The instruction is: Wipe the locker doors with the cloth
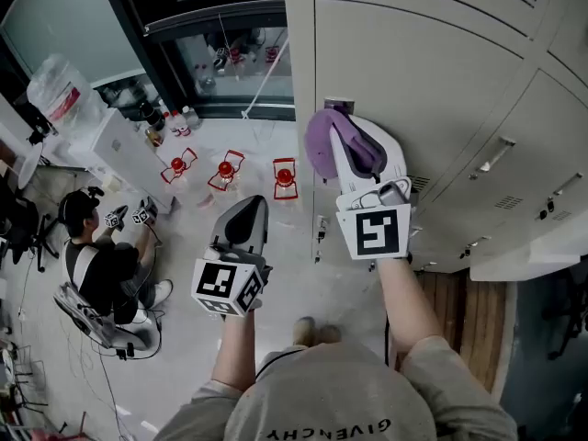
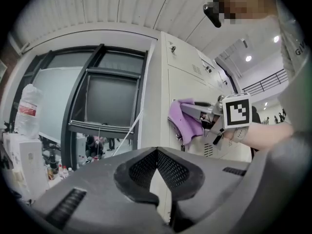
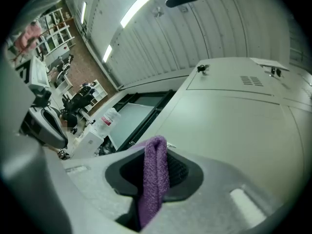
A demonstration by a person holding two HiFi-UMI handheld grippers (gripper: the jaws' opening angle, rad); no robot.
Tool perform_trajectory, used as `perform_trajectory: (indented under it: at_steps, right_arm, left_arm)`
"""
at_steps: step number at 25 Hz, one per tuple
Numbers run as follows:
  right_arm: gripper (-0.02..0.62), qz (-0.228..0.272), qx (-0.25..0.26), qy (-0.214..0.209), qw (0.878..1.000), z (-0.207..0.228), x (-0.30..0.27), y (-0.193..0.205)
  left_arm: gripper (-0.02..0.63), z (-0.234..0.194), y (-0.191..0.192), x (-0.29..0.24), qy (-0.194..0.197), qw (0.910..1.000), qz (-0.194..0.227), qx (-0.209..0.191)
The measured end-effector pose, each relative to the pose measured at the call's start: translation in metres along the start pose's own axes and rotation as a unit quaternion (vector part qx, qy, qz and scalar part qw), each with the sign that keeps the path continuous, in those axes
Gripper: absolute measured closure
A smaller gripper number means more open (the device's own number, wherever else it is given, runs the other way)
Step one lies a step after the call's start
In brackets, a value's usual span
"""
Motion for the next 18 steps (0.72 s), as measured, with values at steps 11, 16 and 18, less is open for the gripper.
perform_trajectory:
  at_steps: [11, 16, 18]
  right_arm:
    - [0.532, -0.018, 0.112, -0.026, 0.993, -0.016, -0.010, 0.001]
    - [0.534, -0.041, 0.116, -0.021, 0.992, -0.010, 0.006, 0.016]
    - [0.534, -0.049, 0.115, -0.014, 0.992, -0.003, 0.014, 0.022]
  left_arm:
    - [0.607, 0.002, -0.001, 0.001, 0.000, 1.0000, -0.001, -0.002]
    - [0.607, 0.007, -0.002, -0.005, 0.012, 0.9999, 0.001, -0.002]
    - [0.607, 0.010, -0.002, -0.008, 0.018, 0.9998, 0.000, -0.001]
Point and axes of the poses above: the fingertips, and each gripper's own axes: x backward along the fingers, z to its right, y out of its underside, the point moved 6 cm from there along x, backward along the fingers, and after that the axes turned 7 degrees about z, right-handed, at the moved point
